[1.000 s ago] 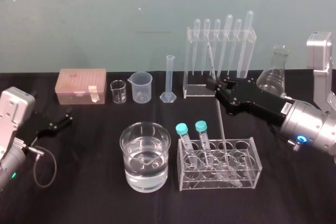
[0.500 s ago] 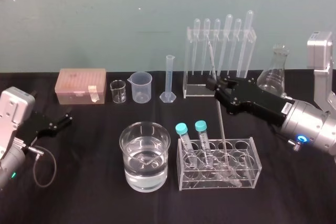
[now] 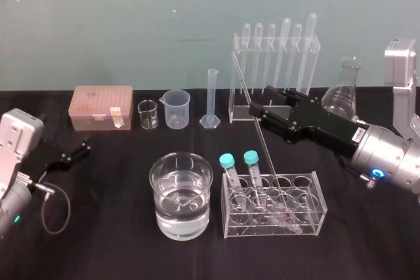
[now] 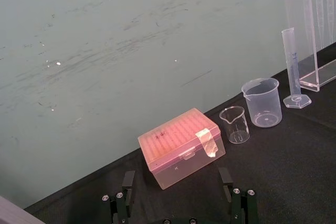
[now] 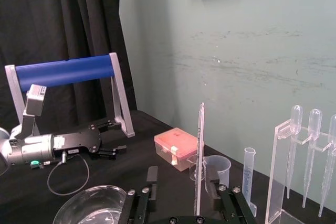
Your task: Hold the thermometer with one hand and immerse one end into the beaker, then reinsert it into the test tube rack.
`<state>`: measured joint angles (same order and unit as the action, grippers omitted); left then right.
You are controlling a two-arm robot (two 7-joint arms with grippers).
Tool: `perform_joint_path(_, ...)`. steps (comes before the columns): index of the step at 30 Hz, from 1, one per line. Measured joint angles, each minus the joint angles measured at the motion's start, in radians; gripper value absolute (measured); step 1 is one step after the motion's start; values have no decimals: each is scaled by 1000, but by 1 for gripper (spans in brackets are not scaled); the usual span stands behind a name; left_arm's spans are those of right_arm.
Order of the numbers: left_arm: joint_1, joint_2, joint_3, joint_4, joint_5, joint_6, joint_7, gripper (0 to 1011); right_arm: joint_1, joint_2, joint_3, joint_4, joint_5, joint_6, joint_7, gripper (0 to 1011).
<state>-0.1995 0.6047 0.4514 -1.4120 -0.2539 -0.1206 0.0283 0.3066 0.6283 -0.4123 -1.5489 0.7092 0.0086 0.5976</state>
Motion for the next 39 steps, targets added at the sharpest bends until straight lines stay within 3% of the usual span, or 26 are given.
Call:
perform_joint_path(10,0,0,0,0,0,0,0,1008,-11,-4,15,-5,4,-9,-19,875)
perform_joint_path(14,0,0,0,0,0,0,0,1008,-53,-14,70,-17,-10,-24,-127,968)
perform_joint_path(15,0,0,0,0,0,0,0,1008,-72,-16,91,-21,-36,-29,-193,984)
perform_joint_path(16,0,0,0,0,0,0,0,1008,-72,-16,91,-21,-36,-29,-193,1002)
perform_joint_path(18,0,0,0,0,0,0,0,1008,-110,-21,121,-24,-105,-9,-346,1000)
perform_joint_path(19,0,0,0,0,0,0,0,1008,-110,-21,121,-24,-105,-9,-346,1000)
perform_joint_path(21,0,0,0,0,0,0,0,1008,-133,-23,121,-14,-182,38,-461,1000)
perform_joint_path(24,0,0,0,0,0,0,0,1008,-143,-23,100,9,-250,74,-520,1000)
perform_joint_path(30,0,0,0,0,0,0,0,1008,-146,-34,72,53,-311,114,-547,1000)
perform_joint_path(39,0,0,0,0,0,0,0,1008,-146,-33,74,50,-309,113,-547,1000)
